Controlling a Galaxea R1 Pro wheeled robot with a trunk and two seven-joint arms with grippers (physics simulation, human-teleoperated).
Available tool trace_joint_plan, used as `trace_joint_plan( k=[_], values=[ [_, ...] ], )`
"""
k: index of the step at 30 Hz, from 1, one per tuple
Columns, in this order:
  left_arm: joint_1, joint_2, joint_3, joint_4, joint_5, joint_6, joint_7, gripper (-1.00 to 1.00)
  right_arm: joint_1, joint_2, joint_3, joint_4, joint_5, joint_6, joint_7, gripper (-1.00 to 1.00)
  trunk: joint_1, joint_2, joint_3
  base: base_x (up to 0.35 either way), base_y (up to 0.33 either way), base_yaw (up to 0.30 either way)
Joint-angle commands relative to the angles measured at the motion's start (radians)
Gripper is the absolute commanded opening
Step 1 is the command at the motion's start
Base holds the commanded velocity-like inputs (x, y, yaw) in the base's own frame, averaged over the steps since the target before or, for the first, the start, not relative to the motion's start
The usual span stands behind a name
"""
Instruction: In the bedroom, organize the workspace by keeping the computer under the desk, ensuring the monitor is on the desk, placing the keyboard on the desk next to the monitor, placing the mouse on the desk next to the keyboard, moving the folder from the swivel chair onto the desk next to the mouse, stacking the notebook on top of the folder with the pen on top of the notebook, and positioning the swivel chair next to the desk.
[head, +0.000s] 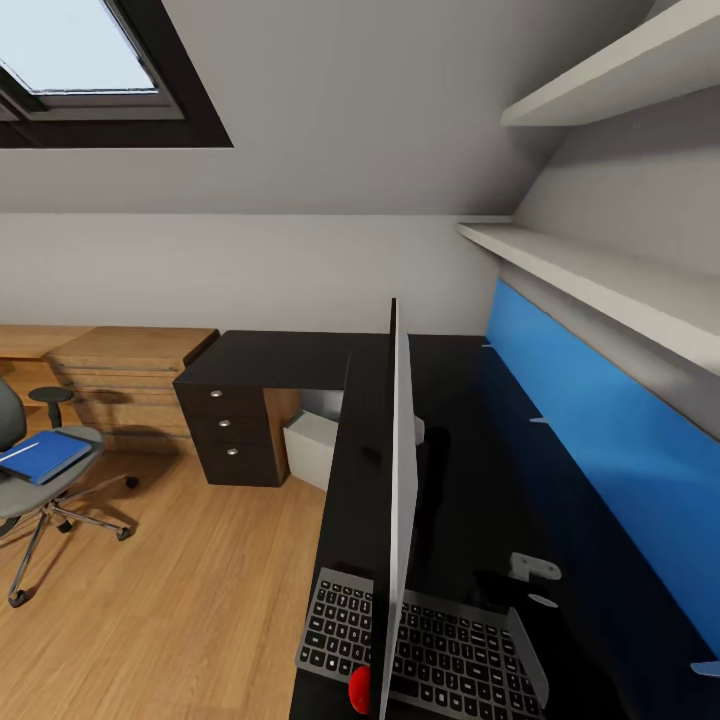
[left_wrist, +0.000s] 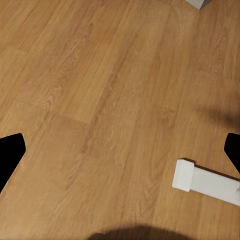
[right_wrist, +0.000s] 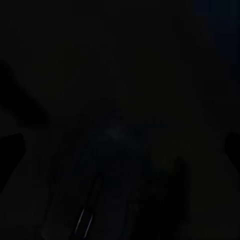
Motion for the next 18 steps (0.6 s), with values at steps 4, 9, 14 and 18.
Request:
trace_joint_plan(
  k=[4,9,14,18],
  values=[
    [-0.001,0.0,-0.005,0.001,0.01,-0.003,0.0,1.0,0.0,0.001,-0.003,-0.002,-0.007,0.007,-0.005,1.0,0.0,-0.001,-0.001,0.0,0.0,0.0],
    [-0.001,0.0,-0.005,0.001,0.01,-0.003,0.0,1.0,0.0,0.001,-0.005,-0.002,-0.007,0.01,-0.005,1.0,0.0,-0.001,-0.001,0.0,0.0,0.0],
    [-0.001,0.0,-0.005,0.001,0.01,-0.003,0.0,1.0,0.0,0.001,-0.005,-0.002,-0.007,0.012,-0.006,1.0,0.0,-0.001,-0.001,0.0,0.0,0.0],
    [-0.001,0.0,-0.005,0.001,0.01,-0.003,0.0,1.0,0.0,0.002,-0.005,-0.002,-0.007,0.014,-0.006,1.0,0.0,-0.001,-0.001,0.0,0.0,0.0]
  ],
)
